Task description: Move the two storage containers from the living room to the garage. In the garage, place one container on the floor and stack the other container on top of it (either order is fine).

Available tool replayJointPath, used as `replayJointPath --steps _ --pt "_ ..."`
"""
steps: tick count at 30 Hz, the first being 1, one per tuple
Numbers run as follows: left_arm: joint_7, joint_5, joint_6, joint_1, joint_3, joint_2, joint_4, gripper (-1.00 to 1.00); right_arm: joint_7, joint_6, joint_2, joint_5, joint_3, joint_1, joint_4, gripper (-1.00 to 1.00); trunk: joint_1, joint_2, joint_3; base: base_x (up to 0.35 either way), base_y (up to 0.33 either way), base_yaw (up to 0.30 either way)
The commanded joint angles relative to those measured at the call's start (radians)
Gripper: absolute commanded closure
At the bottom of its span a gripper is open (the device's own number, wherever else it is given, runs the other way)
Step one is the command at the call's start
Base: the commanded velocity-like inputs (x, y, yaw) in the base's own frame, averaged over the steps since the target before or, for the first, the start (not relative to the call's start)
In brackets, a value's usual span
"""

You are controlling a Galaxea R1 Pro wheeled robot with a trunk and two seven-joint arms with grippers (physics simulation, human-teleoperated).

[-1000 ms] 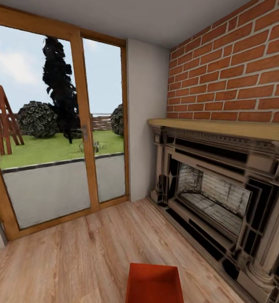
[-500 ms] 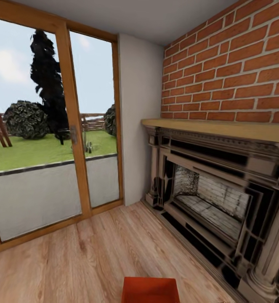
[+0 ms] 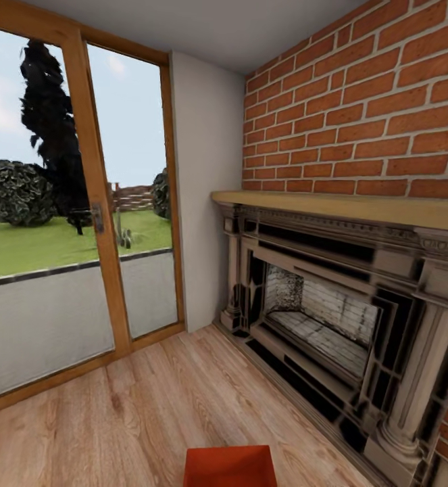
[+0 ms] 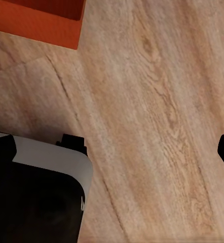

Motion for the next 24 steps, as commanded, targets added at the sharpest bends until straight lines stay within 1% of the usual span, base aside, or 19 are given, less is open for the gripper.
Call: replayJointPath --steps 1,4,11,15,24 --pt "0.002 0.008 0.0 -0.001 -0.008 0.0 0.0 -1.0 -0.003 -0.005 0.0 0.001 0.004 -0.001 0.003 -1.0 0.0 -0.001 -0.001 0.0 -0.034 -0.01" --pt "0.002 0.008 0.0 -0.001 -0.008 0.0 0.001 -1.0 -0.003 -0.005 0.0 0.001 0.005 -0.001 0.003 -1.0 0.0 -0.001 -0.001 0.0 -0.138 -0.005" --pt "0.003 0.008 0.0 -0.001 -0.008 0.0 0.001 -1.0 -0.003 -0.005 0.0 0.001 0.006 -0.001 0.003 -1.0 0.0 -0.001 -0.001 0.0 -0.226 -0.001" --pt "0.003 0.008 0.0 -0.001 -0.008 0.002 0.001 -1.0 -0.003 -0.005 0.0 0.001 0.007 -0.001 0.003 -1.0 0.0 -0.001 -0.001 0.0 -0.066 0.0" --pt "0.003 0.009 0.0 -0.001 -0.008 0.003 0.001 -1.0 -0.003 -0.005 0.0 0.001 0.008 -0.001 0.003 -1.0 0.0 -0.001 -0.001 0.0 -0.009 0.0"
